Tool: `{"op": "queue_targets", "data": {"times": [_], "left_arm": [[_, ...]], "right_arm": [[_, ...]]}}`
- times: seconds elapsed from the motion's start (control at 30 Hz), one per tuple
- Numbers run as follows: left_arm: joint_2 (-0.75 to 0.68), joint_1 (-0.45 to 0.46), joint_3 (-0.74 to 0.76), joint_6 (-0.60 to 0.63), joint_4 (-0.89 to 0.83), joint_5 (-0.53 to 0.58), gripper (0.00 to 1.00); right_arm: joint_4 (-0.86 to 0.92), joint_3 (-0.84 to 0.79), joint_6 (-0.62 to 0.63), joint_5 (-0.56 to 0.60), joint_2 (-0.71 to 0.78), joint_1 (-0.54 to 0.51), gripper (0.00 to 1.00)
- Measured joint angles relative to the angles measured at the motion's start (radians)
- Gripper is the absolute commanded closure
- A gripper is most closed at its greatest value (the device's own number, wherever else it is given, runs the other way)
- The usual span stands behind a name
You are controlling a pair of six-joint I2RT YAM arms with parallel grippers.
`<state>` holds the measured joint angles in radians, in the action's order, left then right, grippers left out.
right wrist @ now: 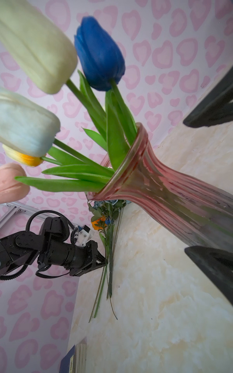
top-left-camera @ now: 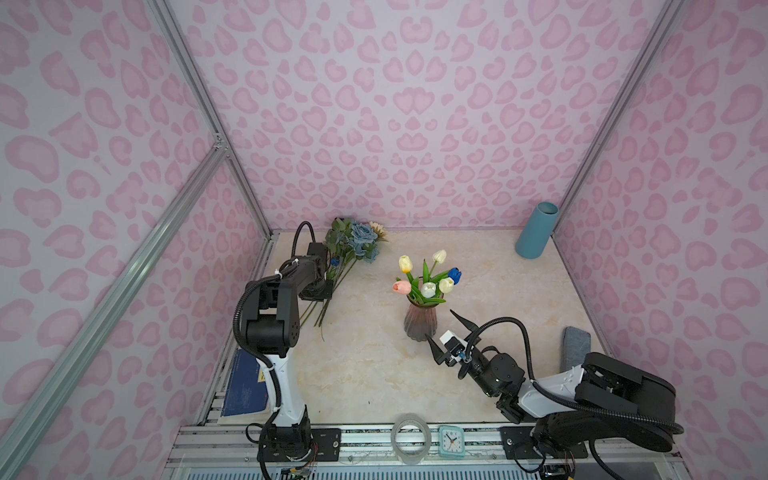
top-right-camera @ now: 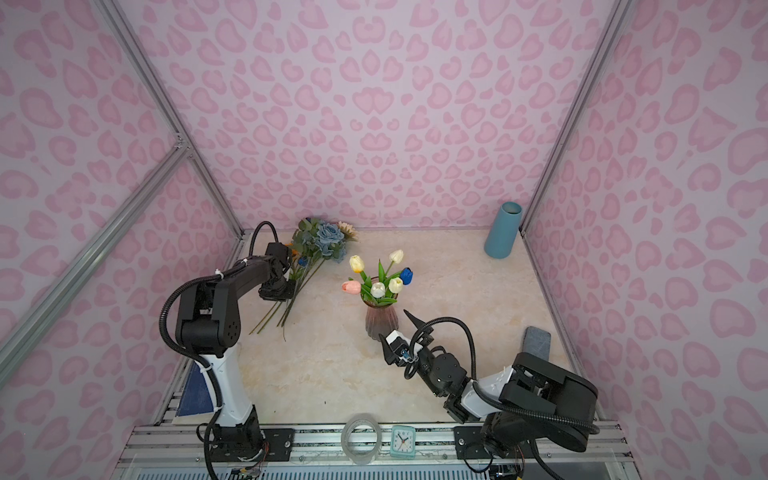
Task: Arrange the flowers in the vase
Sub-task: 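Close the left gripper on a green leafy stem in the pile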
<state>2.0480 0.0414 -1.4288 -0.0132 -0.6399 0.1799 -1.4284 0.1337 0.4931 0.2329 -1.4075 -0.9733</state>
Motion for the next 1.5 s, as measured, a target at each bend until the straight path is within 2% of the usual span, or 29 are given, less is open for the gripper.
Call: {"op": "queue_targets", "data": {"times": [0.07,0.23,0.43,0.57,0.83,1.17,1.5], "left_arm": [[0.004,0.000,-0.003,0.006,0.000,0.000,0.81],[0.018,-0.002,-0.023,0.006,0.001,-0.001,0.78],[0.019,0.000,-0.022,0.006,0.006,-0.016,0.84],[0.031,0.001,-0.036,0.009,-0.005,-0.034,0.97],[0.017,0.007,-0.039,0.005,-0.034,-0.055,0.97],[-0.102,0.046,-0.045,0.002,-0.119,-0.090,0.97],[-0.161,0.047,-0.040,-0.024,-0.120,-0.016,0.97]], "right_arm": [[0.000,0.000,0.001,0.002,0.000,-0.001,0.09],[0.000,0.000,0.001,0.002,-0.002,-0.002,0.09],[0.001,0.001,0.007,0.002,-0.004,-0.002,0.09],[0.001,0.003,0.007,0.002,-0.004,-0.002,0.09],[0.001,0.005,0.007,0.006,-0.008,-0.004,0.09],[0.001,0.005,0.008,0.006,-0.013,-0.008,0.09],[0.000,0.005,0.015,0.010,-0.012,-0.013,0.09]]}}
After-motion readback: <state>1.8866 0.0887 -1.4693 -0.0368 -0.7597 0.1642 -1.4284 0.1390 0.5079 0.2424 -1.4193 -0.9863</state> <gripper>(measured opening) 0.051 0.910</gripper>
